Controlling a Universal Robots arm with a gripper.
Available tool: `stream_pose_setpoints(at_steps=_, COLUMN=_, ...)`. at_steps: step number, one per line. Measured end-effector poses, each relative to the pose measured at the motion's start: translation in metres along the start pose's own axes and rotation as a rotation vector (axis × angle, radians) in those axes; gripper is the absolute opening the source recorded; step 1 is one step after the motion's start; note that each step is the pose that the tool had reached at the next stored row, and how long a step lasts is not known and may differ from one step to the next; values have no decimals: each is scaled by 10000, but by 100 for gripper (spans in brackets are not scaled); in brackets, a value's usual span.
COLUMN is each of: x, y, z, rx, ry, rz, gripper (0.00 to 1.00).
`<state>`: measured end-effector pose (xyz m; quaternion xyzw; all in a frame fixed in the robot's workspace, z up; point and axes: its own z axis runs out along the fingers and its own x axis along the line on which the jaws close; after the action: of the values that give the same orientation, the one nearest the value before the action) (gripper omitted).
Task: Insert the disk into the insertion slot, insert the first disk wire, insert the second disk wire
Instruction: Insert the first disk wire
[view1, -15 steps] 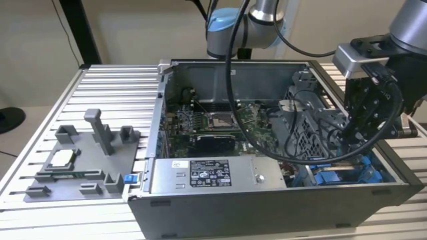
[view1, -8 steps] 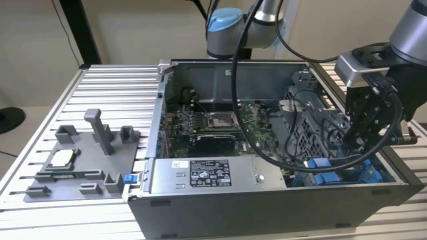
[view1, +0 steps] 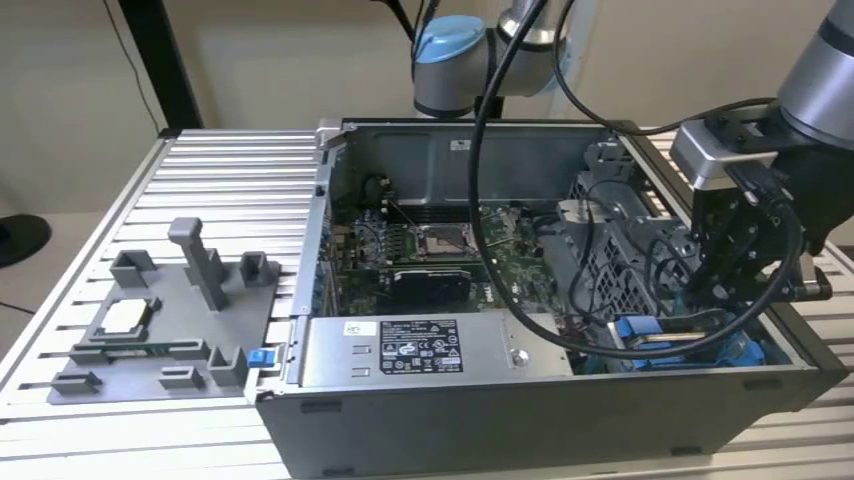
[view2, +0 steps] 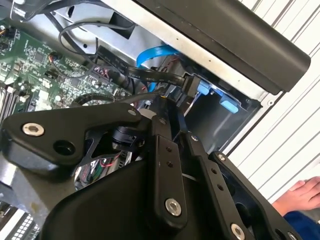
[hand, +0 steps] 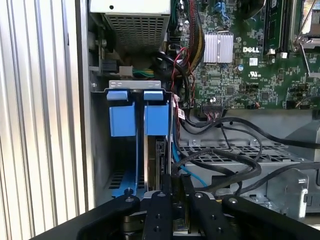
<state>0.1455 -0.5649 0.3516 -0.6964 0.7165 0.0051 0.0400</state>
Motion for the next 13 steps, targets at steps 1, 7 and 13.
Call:
stream_pose_setpoints(at_steps=1, x=0, y=0, z=0, rx=0, ry=0, rz=1, gripper=0)
stream_pose_setpoints(at_steps=7, x=16, y=-1, z=0, rx=0, ry=-1, rz=0, gripper=0)
stream_pose_setpoints(at_steps=13, x=29, y=-1, z=2, rx=0, ry=11, rz=-1, gripper=0)
